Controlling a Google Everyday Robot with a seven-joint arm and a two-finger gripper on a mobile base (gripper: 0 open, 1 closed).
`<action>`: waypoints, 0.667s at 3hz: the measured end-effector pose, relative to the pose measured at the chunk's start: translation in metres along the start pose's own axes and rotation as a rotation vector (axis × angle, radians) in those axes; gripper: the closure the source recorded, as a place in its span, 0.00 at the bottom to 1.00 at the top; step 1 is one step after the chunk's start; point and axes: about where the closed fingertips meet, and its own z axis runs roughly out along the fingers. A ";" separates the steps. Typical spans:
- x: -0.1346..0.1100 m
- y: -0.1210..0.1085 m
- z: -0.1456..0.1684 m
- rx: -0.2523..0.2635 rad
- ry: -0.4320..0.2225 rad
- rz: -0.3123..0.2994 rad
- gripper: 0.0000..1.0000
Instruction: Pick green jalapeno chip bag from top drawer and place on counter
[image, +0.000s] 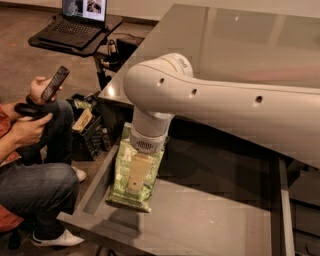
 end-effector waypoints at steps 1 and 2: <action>0.000 0.000 0.001 -0.001 0.001 -0.001 0.00; -0.005 -0.003 0.000 0.017 -0.019 0.006 0.00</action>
Offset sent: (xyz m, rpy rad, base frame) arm 0.0108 0.0074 0.0035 0.0401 -0.0486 -0.0284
